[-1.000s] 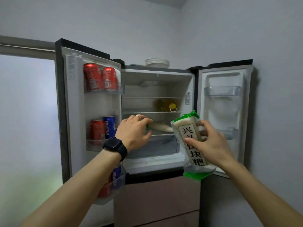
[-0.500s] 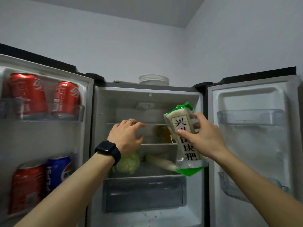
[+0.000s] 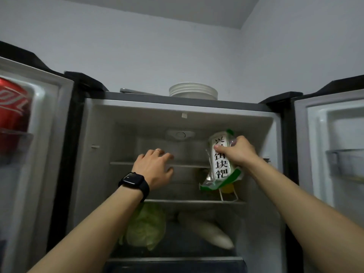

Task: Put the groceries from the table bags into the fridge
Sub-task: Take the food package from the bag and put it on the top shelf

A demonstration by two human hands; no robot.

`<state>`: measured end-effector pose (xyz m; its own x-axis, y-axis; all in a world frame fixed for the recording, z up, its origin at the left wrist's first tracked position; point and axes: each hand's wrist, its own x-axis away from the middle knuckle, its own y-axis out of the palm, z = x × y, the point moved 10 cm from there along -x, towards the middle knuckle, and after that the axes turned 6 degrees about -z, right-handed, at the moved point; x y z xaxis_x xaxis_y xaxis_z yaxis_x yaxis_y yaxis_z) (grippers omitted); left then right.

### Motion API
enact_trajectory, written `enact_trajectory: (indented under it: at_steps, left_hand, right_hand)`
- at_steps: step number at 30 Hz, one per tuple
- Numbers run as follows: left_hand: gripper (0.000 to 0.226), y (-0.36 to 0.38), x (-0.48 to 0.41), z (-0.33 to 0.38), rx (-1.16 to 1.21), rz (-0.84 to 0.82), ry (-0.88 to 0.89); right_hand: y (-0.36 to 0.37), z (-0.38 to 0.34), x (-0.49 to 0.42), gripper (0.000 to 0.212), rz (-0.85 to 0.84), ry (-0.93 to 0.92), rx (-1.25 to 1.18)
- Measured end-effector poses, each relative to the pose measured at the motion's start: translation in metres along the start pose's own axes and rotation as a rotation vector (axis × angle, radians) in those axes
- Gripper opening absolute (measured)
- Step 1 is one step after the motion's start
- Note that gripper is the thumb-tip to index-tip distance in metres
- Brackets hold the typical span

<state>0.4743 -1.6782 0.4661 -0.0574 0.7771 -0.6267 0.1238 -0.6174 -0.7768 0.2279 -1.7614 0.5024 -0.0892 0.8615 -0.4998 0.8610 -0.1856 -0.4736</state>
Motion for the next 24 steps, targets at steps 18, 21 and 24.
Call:
enact_trajectory:
  at_steps: [18,21,24]
  left_hand:
    - [0.054,0.102,-0.105,-0.020,-0.044,-0.245,-0.047]
    - [0.055,0.100,-0.104,-0.022,-0.015,-0.242,-0.064]
    - [0.063,0.099,-0.103,-0.022,-0.017,-0.237,-0.075]
  right_hand:
    - [0.069,0.083,-0.152,0.038,-0.249,0.314,-0.327]
    - [0.066,0.075,-0.139,0.055,-0.244,0.296,-0.223]
    - [0.055,0.041,-0.127,0.061,-0.128,0.093,0.093]
